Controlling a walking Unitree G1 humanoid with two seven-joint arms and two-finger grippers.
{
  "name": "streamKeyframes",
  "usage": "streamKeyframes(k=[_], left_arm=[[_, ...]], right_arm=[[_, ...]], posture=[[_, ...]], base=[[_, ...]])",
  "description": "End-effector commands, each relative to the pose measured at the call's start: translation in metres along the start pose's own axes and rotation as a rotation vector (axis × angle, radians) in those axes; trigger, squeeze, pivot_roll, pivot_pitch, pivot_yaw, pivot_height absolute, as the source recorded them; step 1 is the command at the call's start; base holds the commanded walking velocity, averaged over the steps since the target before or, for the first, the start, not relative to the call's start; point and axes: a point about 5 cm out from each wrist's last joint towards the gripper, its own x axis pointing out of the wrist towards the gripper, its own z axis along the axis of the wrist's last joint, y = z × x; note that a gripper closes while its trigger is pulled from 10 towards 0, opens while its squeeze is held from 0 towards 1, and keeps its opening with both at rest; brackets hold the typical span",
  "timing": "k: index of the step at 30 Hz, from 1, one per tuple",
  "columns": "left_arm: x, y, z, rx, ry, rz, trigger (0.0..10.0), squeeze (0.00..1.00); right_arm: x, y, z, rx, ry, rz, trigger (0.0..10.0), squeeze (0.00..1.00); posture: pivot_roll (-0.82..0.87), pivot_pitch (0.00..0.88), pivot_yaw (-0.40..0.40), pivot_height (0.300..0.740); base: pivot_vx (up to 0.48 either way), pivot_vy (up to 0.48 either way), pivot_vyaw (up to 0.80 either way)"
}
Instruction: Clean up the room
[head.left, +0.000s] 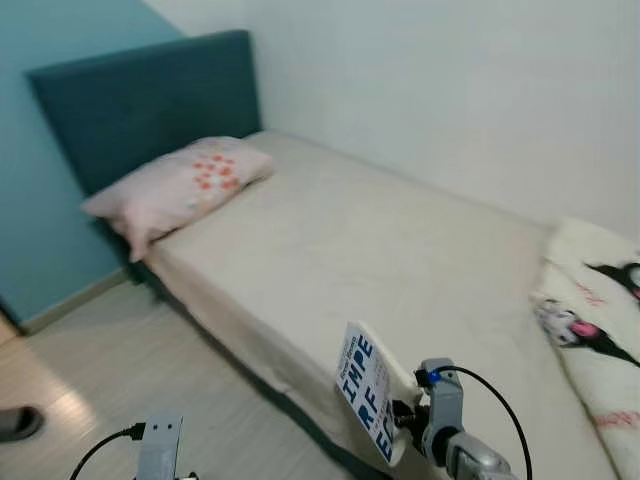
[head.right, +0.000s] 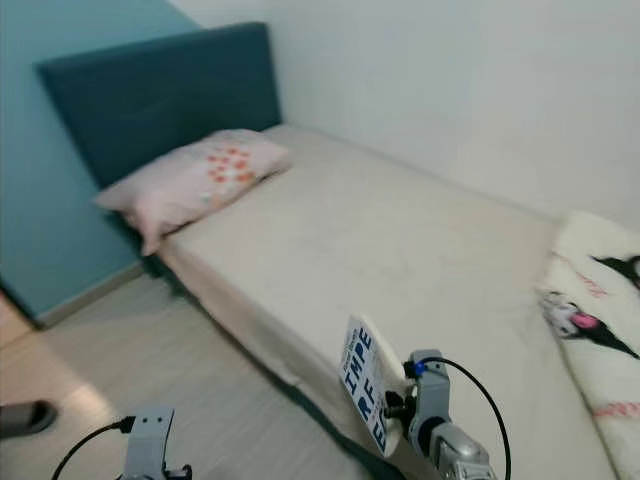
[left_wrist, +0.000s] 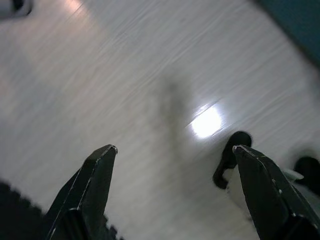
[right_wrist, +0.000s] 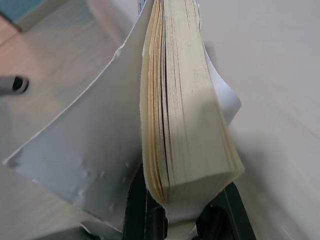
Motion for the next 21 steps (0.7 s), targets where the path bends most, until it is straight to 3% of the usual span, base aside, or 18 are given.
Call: streamKeyframes(k=[1, 14, 21], left_arm=[[0.0, 0.001, -0.002, 0.0, 0.008, -0.004, 10.0, 0.0], [0.0, -0.001, -0.003, -0.013, 0.004, -0.033, 10.0, 0.0], [0.0, -0.001, -0.003, -0.01, 0.006, -0.039, 10.0, 0.0]], right_arm=[[-0.001, -0.001, -0.002, -0.006, 0.005, -0.002, 10.0, 0.0], [-0.002, -0.004, 0.001, -0.008, -0.01, -0.012, 10.0, 0.0], [0.0, -0.005, 0.006, -0.027, -0.016, -0.043, 10.0, 0.0]], posture=[[-0.04, 0.0, -0.018, 0.74], [-0.03, 0.0, -0.018, 0.74], [-0.03, 0.0, -0.018, 0.74]], base=[[0.0, 0.0, 0.7], [0.0, 0.0, 0.7], [0.036, 0.0, 0.0]])
